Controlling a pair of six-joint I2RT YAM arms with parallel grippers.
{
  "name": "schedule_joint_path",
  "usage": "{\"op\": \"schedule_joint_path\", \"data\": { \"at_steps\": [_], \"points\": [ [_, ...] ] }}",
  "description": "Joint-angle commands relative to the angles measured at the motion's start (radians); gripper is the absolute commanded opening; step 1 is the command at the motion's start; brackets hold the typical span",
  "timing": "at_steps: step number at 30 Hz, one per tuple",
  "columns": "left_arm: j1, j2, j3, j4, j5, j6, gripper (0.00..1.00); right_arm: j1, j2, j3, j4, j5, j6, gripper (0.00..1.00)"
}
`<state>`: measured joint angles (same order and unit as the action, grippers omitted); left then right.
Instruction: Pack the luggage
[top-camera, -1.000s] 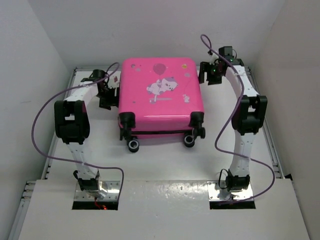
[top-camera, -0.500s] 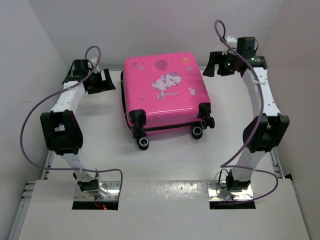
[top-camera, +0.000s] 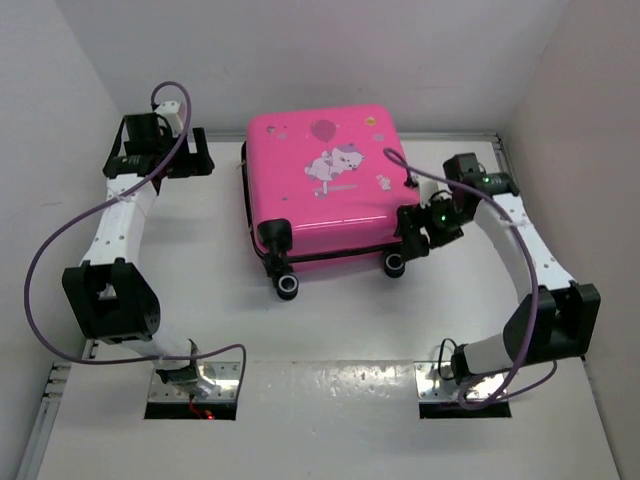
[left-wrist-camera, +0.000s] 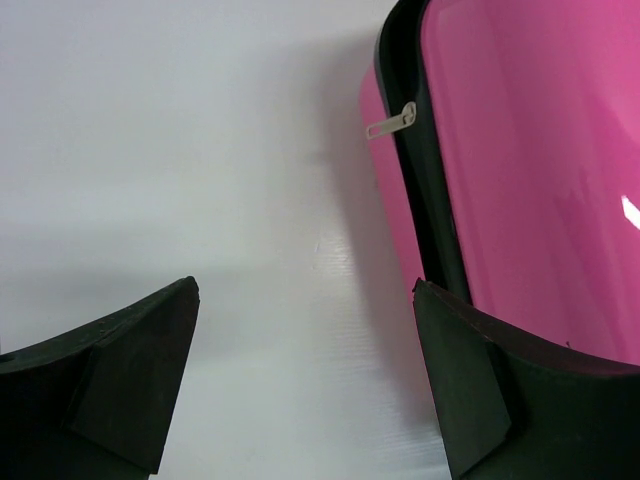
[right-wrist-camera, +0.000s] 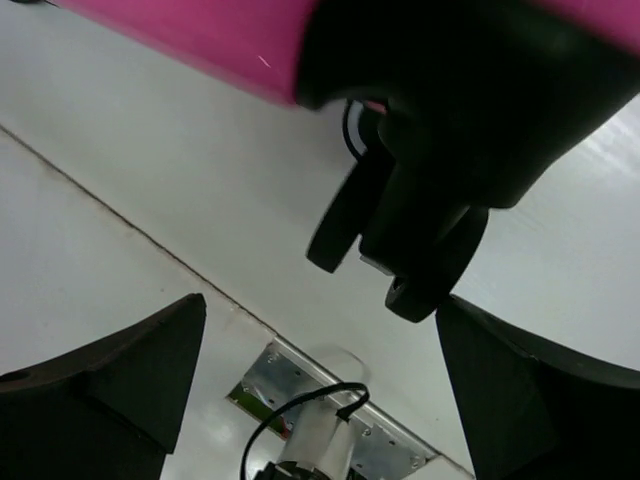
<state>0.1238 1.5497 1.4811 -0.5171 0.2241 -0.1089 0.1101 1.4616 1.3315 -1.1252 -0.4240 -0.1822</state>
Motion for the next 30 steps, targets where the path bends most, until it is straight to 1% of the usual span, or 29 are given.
{"op": "schedule_joint_path", "data": {
  "at_steps": [1,2,3,4,8,9,13,16,19,20,22,23,25,26,27,29,30],
  "points": [
    [-0.003,-0.039,-0.034,0.000,-0.023,-0.008,0.92,0.026,-0.076,-0.113,0.180,0.164,0.076,0.97],
    [-0.003,-0.048,-0.050,0.000,-0.023,-0.017,0.92,0.036,-0.072,-0.136,0.236,0.213,0.108,0.97],
    [-0.003,-0.048,-0.050,0.000,-0.023,-0.017,0.92,0.039,-0.066,-0.152,0.251,0.214,0.119,0.97],
    [-0.003,-0.048,-0.064,0.009,-0.023,-0.017,0.92,0.040,-0.061,-0.156,0.267,0.250,0.141,0.97],
    [-0.003,-0.068,-0.093,0.009,-0.023,-0.017,0.92,0.039,-0.024,-0.149,0.323,0.284,0.174,0.97],
    [-0.003,-0.077,-0.093,0.020,-0.032,-0.017,0.92,0.040,-0.018,-0.150,0.359,0.294,0.176,0.97],
    [-0.003,-0.077,-0.114,0.020,-0.042,-0.017,0.92,0.063,0.025,-0.157,0.404,0.271,0.210,0.97],
    [-0.003,-0.077,-0.123,0.020,-0.042,-0.017,0.92,0.077,0.051,-0.153,0.410,0.248,0.211,0.94],
    [0.007,-0.077,-0.134,0.029,-0.051,-0.017,0.92,0.086,0.055,-0.172,0.415,0.234,0.202,0.83],
    [0.016,-0.088,-0.134,0.029,-0.051,-0.017,0.92,0.086,0.055,-0.173,0.418,0.232,0.199,0.74],
    [0.025,-0.088,-0.154,0.029,-0.051,-0.017,0.92,0.089,0.051,-0.178,0.429,0.228,0.199,0.61],
    [0.025,-0.097,-0.154,0.038,-0.051,-0.017,0.92,0.091,0.046,-0.178,0.430,0.219,0.191,0.46],
    [0.034,-0.097,-0.183,0.038,-0.051,-0.017,0.92,0.094,0.014,-0.170,0.449,0.203,0.193,0.29],
    [0.034,-0.097,-0.199,0.048,-0.051,-0.017,0.92,0.095,-0.007,-0.166,0.458,0.202,0.190,0.11],
    [0.034,-0.097,-0.199,0.048,-0.051,-0.017,0.92,0.100,-0.018,-0.164,0.467,0.200,0.190,0.01],
    [0.043,-0.097,-0.214,0.057,-0.040,-0.029,0.92,0.105,-0.070,-0.144,0.507,0.203,0.188,0.00],
    [0.043,-0.097,-0.228,0.057,-0.026,-0.029,0.92,0.109,-0.081,-0.138,0.528,0.200,0.147,0.00]
  ]
}}
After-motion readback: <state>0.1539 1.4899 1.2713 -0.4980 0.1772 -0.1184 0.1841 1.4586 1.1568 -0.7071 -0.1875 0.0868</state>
